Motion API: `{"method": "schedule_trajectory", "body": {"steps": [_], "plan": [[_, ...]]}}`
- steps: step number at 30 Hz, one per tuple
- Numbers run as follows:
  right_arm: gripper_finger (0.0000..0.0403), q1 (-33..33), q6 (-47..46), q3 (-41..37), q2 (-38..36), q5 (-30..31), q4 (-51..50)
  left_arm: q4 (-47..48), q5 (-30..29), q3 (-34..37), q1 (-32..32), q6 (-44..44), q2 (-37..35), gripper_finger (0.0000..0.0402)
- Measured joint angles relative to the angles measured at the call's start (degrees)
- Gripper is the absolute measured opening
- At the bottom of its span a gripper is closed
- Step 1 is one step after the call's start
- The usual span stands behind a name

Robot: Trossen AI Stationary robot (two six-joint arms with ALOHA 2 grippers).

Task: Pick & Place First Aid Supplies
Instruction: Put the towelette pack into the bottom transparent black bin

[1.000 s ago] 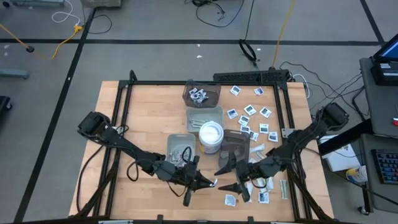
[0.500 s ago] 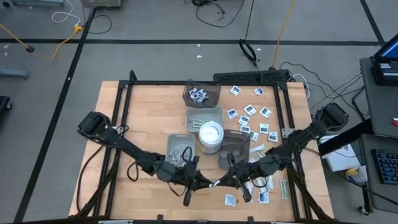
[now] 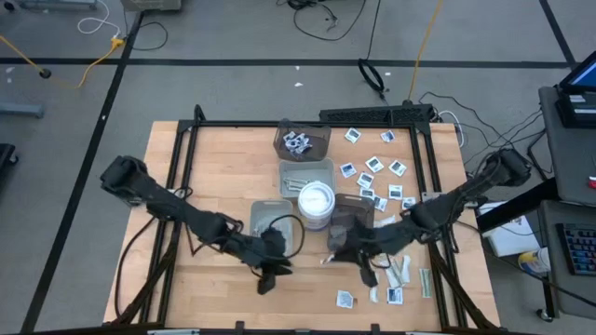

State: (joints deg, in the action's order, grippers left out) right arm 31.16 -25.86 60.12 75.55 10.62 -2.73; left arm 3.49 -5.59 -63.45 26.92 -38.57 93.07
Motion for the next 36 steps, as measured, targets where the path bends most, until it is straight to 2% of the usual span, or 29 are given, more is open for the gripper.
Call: {"method": "schedule_trajectory", "body": {"steps": [3,7,11,14,21,28,32,36], "plan": [[0.0001,-2.40,-3.50,4.41,-0.19,-1.30,-11.88,10.13,1.11,0.14,0.24,1.16,-3.61,0.0119],[0.0001,-6.19,-7.98,6.14,-0.08,-2.29,-25.36,17.51,1.47,0.14,0.24,3.09,-7.89,0.0128],[0.0000,-10.15,-10.10,6.35,0.24,-4.92,-34.37,23.47,2.07,0.20,0.22,3.67,-11.08,0.0129],[0.0000,-12.78,-8.07,6.37,2.23,-7.35,-38.00,25.74,1.89,0.06,0.22,3.92,-13.02,0.0129],[0.0000,-16.47,0.61,6.24,9.92,-11.00,-39.61,34.09,2.45,0.12,0.59,4.05,-16.00,0.0129],[0.0003,-17.95,1.08,3.86,14.12,-10.85,-39.57,43.52,2.50,0.12,1.79,5.51,-18.77,0.0129],[0.0031,-18.05,1.07,3.61,13.73,-10.88,-39.27,42.84,-0.40,2.67,2.80,9.76,-23.64,0.0129],[0.0086,-18.05,1.18,3.60,13.73,-10.90,-38.00,38.11,-1.20,9.33,2.94,12.56,-32.21,0.0129]]}}
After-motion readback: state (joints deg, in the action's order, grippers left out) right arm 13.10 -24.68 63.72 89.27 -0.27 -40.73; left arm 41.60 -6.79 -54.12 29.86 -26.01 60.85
